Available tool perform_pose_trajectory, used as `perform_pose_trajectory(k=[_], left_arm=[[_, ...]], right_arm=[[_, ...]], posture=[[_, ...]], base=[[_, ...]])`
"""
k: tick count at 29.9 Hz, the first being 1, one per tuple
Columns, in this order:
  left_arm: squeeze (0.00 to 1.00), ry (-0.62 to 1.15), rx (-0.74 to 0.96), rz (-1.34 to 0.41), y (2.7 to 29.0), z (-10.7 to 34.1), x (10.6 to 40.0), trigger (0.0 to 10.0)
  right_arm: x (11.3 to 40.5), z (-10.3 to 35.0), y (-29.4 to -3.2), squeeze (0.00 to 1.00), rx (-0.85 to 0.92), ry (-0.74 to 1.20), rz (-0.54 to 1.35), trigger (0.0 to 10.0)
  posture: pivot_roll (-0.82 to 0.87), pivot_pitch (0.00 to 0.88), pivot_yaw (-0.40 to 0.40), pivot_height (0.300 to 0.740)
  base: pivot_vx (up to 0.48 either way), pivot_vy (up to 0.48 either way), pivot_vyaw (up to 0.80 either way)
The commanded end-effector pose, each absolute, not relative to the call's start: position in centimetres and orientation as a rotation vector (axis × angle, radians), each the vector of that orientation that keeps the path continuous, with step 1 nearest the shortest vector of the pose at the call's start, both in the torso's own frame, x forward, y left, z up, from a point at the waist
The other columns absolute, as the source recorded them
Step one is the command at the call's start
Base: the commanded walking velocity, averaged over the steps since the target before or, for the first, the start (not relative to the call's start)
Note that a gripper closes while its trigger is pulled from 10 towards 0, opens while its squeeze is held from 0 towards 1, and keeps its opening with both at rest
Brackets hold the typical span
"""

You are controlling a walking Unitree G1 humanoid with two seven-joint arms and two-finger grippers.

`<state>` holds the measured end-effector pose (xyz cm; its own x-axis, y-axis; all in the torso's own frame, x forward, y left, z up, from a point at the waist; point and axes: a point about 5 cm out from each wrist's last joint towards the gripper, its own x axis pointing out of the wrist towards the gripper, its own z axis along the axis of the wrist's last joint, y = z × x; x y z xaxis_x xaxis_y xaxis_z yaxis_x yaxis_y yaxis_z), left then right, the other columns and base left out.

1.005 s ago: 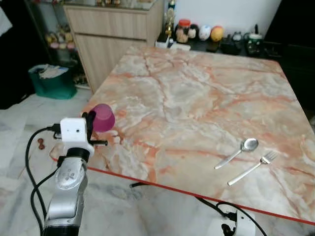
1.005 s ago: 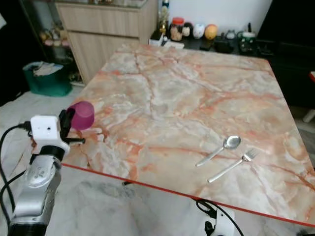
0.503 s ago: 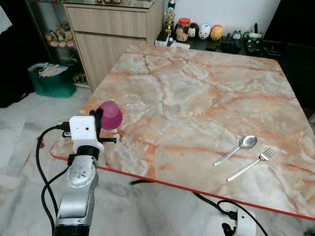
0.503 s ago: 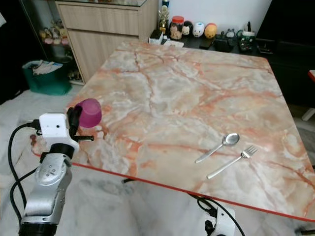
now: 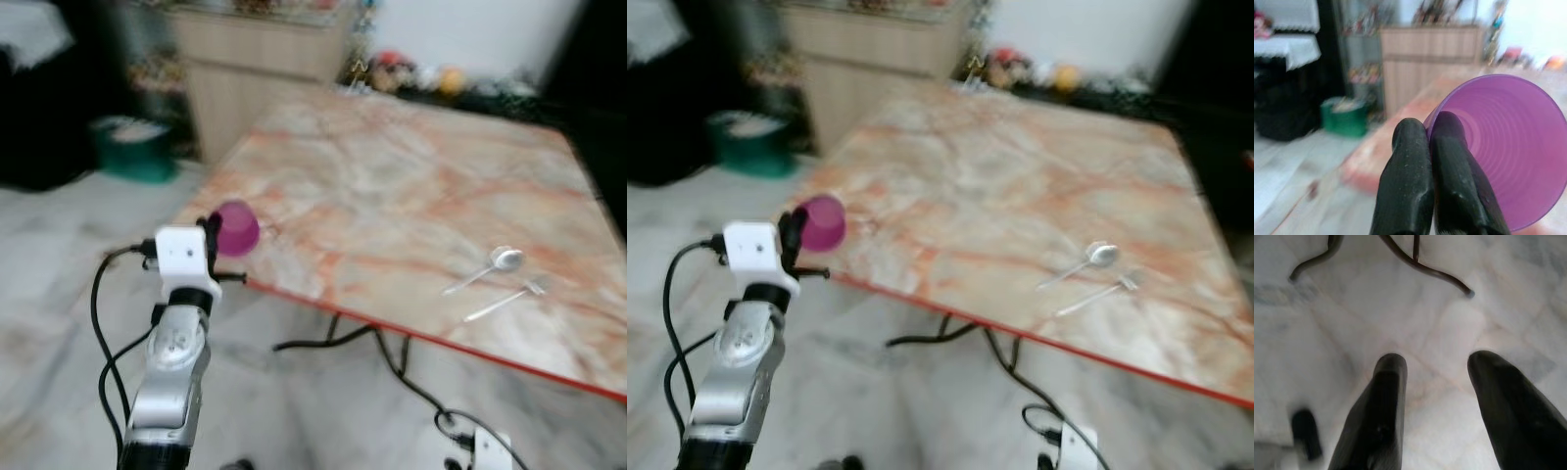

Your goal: Setting the table

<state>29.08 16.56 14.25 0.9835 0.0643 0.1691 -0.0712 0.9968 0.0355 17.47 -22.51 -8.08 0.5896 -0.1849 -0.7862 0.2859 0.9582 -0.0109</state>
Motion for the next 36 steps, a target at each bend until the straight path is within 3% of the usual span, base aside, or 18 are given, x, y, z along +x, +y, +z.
perform_pose_trajectory(k=[1,9,20,24,25,29,31,36], left_arm=[[0.00,-0.224,0.046,0.047,16.1,15.7,29.5,10.0],[0.00,-0.210,0.054,0.095,17.4,15.5,29.6,10.0],[0.00,-0.011,0.038,0.224,21.2,11.1,29.3,10.0],[0.00,0.098,0.032,0.186,21.7,8.8,29.4,10.0],[0.00,0.230,0.047,0.110,21.3,6.1,29.4,10.0],[0.00,0.374,0.074,0.035,20.5,3.0,29.1,10.0],[0.00,0.567,0.093,-0.017,19.6,-0.7,27.7,10.0],[0.00,0.669,0.137,-0.019,19.8,-2.5,26.4,10.0]], right_arm=[[16.7,-8.5,-22.4,0.00,0.124,0.927,-0.274,10.0],[16.7,-8.5,-22.4,0.00,0.122,0.927,-0.273,10.0],[16.9,-8.4,-22.4,0.00,0.122,0.924,-0.270,10.0],[16.9,-8.4,-22.4,0.00,0.122,0.923,-0.270,10.0],[16.9,-8.4,-22.3,0.00,0.124,0.922,-0.269,10.0],[17.0,-8.4,-22.3,0.00,0.130,0.920,-0.271,10.0],[17.0,-8.4,-22.2,0.00,0.134,0.919,-0.275,10.0],[16.9,-8.4,-22.2,0.00,0.137,0.919,-0.277,10.0]], posture=[[0.09,0.000,-0.055,0.740],[0.10,0.000,-0.061,0.740],[0.10,0.000,-0.061,0.740],[0.11,0.000,-0.061,0.740],[0.10,0.000,-0.058,0.740],[0.10,0.000,-0.056,0.740],[0.09,0.000,-0.053,0.740],[0.09,0.000,-0.052,0.740]], base=[[-0.356,0.000,0.00],[-0.261,0.000,0.00],[0.000,0.000,0.00],[0.000,0.000,0.00],[0.000,0.000,0.00],[0.000,0.000,0.00],[0.000,0.000,0.00],[0.000,0.000,0.00]])
